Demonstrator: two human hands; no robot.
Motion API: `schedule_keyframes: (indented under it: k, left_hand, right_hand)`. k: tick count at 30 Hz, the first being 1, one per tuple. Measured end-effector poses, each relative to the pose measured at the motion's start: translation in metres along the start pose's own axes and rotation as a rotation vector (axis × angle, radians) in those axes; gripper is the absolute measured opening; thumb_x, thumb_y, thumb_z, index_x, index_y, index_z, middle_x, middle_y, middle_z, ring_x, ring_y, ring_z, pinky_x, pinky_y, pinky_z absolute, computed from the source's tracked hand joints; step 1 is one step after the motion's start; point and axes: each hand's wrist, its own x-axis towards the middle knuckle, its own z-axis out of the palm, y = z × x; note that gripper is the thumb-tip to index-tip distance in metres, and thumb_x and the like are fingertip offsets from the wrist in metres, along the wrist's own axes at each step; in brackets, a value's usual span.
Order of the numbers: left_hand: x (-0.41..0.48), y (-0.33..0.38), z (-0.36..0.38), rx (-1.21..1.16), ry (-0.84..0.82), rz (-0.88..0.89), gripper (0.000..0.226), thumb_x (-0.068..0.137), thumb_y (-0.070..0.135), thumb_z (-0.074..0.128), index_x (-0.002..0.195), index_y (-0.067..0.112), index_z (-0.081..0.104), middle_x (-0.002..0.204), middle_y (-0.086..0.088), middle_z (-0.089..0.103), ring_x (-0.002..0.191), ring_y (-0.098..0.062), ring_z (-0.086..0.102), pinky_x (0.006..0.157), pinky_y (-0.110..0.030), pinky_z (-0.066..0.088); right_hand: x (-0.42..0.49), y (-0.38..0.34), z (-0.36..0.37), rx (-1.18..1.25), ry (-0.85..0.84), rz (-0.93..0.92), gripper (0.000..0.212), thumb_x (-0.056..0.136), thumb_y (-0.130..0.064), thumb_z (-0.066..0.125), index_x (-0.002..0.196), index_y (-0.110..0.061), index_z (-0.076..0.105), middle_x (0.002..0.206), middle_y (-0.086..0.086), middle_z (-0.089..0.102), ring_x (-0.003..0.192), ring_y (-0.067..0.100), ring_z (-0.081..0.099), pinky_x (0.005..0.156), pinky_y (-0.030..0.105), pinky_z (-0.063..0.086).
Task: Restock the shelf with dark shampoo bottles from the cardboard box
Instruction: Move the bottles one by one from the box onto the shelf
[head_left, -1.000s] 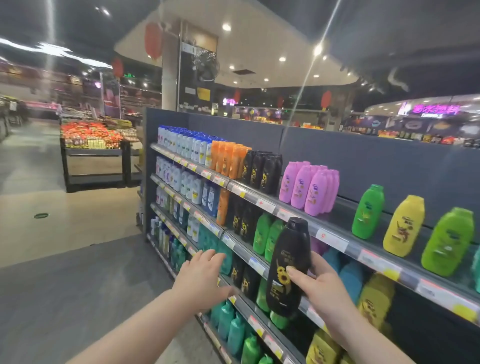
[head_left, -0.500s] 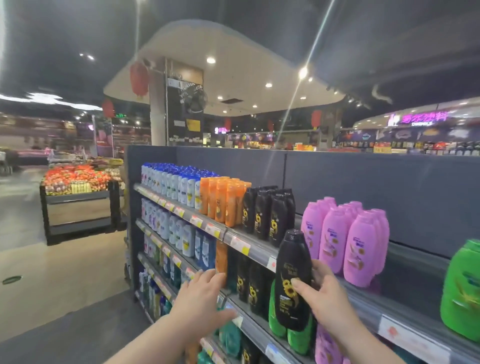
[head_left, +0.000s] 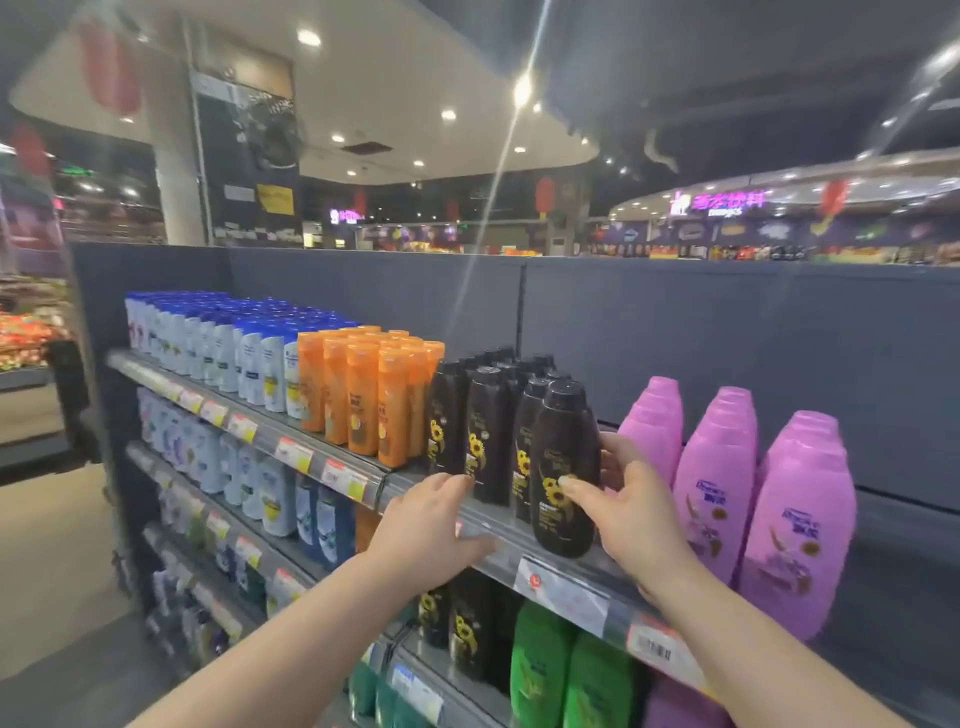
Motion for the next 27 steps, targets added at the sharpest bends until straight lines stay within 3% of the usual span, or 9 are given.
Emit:
schedule_keyframes:
  k: [6,12,18,23,27]
  left_hand:
    - [0.059,-0.024,0.009,-0.132,-0.047,0.171,0.067,0.073,0.066,0.056,0.125,0.026,0.045,0.126,0.007,0.052,0.114,-0.014,0.051,0.095,-0.033,0.042]
    - [0.090,-0.034,0.017,-0.188,-0.052,0.314,0.063,0.064,0.075,0.057,0.104,0.026,0.055,0.081,0.016,0.051,0.078,-0.010,0.051,0.067,-0.027,0.042]
    - [0.101,-0.036,0.029,-0.228,-0.071,0.387,0.050,0.066,0.070,0.059,0.081,0.023,0.055,0.074,0.009,0.059,0.071,-0.014,0.056,0.061,-0.030,0.045]
    - [0.108,-0.033,0.036,-0.259,-0.064,0.406,0.040,0.070,0.066,0.059,0.071,0.027,0.047,0.069,0.010,0.057,0.066,-0.011,0.055,0.055,-0.029,0.041]
    - [0.109,-0.031,0.042,-0.270,-0.032,0.424,0.042,0.071,0.068,0.056,0.071,0.027,0.046,0.069,0.008,0.057,0.065,-0.011,0.055,0.054,-0.028,0.042]
  right_hand:
    - [0.018,0.010,0.032,-0.157,0.133,0.025,0.038,0.076,-0.017,0.072,0.095,-0.041,0.050,0.098,-0.017,0.063,0.087,-0.008,0.059,0.066,0.009,0.046]
    - [0.023,0.017,0.062,-0.231,0.216,0.074,0.040,0.075,-0.020,0.074,0.097,-0.042,0.049,0.100,-0.017,0.065,0.089,-0.009,0.060,0.072,0.010,0.048]
    - [0.028,0.015,0.077,-0.319,0.288,0.116,0.036,0.075,-0.023,0.074,0.093,-0.042,0.049,0.096,-0.021,0.063,0.085,-0.016,0.056,0.063,-0.001,0.042]
    - [0.034,0.011,0.073,-0.439,0.344,0.167,0.041,0.072,-0.027,0.076,0.101,-0.030,0.047,0.094,-0.017,0.060,0.082,-0.001,0.061,0.064,0.010,0.043]
    - [0.036,0.009,0.070,-0.656,0.295,0.201,0.051,0.072,-0.037,0.075,0.107,-0.034,0.038,0.103,-0.015,0.059,0.091,0.004,0.057,0.060,0.010,0.037]
